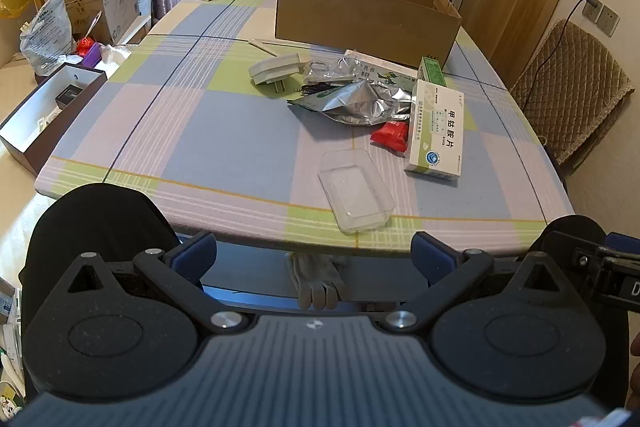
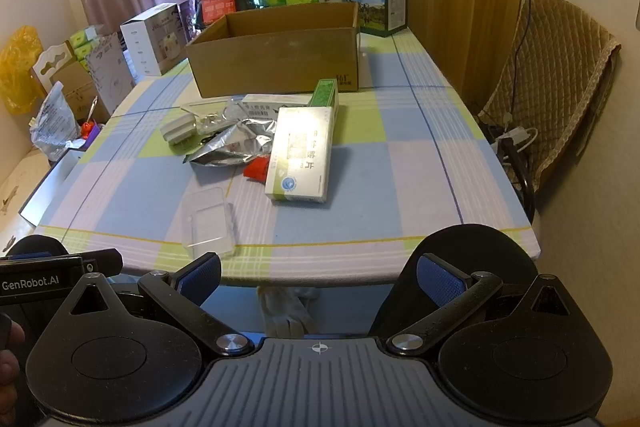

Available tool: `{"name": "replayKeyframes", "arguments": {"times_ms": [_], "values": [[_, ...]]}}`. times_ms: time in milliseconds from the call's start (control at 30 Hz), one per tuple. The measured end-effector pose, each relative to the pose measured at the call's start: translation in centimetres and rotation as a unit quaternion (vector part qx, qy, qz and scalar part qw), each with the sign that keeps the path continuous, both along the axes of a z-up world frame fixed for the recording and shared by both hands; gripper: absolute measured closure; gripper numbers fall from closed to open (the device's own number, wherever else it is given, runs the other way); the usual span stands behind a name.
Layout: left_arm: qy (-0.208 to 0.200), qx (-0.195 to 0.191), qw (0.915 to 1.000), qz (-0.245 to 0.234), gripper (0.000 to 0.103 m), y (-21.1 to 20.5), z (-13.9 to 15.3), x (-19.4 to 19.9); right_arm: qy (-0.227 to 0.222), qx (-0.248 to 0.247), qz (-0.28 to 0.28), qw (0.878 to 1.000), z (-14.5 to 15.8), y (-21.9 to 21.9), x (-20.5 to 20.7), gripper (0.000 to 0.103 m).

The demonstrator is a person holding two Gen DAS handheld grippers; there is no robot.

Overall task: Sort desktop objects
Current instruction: 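Move the left tool toward the clear tray while the right tool approaches the white medicine box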

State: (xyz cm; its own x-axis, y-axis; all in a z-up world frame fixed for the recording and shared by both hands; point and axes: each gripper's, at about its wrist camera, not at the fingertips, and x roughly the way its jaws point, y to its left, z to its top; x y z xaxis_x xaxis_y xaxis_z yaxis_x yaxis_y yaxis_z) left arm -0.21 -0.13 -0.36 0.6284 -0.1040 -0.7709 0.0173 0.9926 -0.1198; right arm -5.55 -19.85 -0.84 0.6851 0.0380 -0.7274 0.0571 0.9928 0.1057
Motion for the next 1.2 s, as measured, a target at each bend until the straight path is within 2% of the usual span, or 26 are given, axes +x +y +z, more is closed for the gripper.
{"name": "replayKeyframes", "arguments": {"times_ms": [1200], "values": [[0.013, -0.001, 0.9999, 0.0, 0.001, 0.01, -0.24, 0.23, 0.009, 0.002, 0.006, 1.0, -0.6, -0.21, 0.25, 0.002]]}}
